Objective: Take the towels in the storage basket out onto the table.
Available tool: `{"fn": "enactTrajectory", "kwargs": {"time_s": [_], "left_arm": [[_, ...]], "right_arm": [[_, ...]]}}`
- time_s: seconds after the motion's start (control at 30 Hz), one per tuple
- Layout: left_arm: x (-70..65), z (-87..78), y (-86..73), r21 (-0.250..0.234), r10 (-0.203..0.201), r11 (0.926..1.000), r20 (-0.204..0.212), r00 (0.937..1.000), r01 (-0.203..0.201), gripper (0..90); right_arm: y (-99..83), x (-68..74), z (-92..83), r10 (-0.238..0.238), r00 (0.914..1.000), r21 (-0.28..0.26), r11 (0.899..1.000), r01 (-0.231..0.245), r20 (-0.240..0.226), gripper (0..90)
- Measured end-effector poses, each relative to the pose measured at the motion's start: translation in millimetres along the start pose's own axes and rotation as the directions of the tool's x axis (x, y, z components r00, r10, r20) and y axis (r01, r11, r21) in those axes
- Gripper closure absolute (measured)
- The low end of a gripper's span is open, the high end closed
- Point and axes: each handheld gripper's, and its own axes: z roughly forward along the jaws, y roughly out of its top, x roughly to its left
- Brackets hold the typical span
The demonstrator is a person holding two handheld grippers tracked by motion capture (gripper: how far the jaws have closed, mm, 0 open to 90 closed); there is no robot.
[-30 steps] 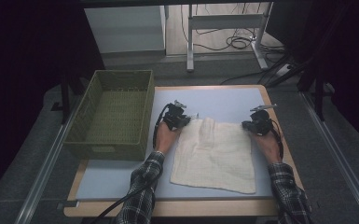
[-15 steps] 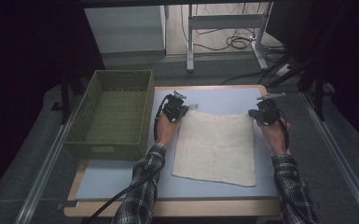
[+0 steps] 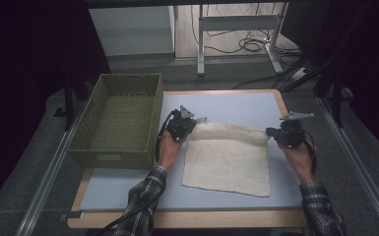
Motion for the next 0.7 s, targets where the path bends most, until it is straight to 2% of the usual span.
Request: {"fn": "enactTrajectory", "kwargs": {"time_s": [0.2, 0.37, 0.53, 0.7], "left_arm": [[-12.2, -24.3, -19.3, -0.029, -0.002, 0.9996, 0.027, 0.9996, 0.002, 86.6], [-26.7, -50.3, -36.6, -0.087, 0.032, 0.9958, 0.035, 0.9989, -0.029, 86.5], [-41.8, -67.1, -51.4, -0.103, 0.062, 0.9931, 0.058, 0.9964, -0.056, 86.3], [-48.7, -81.7, -68.7, -0.117, 0.054, 0.9922, 0.090, 0.9945, -0.043, 86.1]], "right_arm": [[-22.2, 14.4, -23.8, -0.011, 0.9992, -0.010, 1.000, 0.010, -0.040, 86.7], [-43.3, 31.7, -43.0, -0.031, 0.9974, -0.017, 0.999, 0.030, -0.065, 86.7], [-62.9, 47.7, -61.6, -0.043, 0.9961, -0.020, 0.999, 0.042, -0.076, 86.7], [-73.2, 60.9, -76.4, -0.062, 0.9933, -0.031, 0.998, 0.060, -0.098, 86.7]]}}
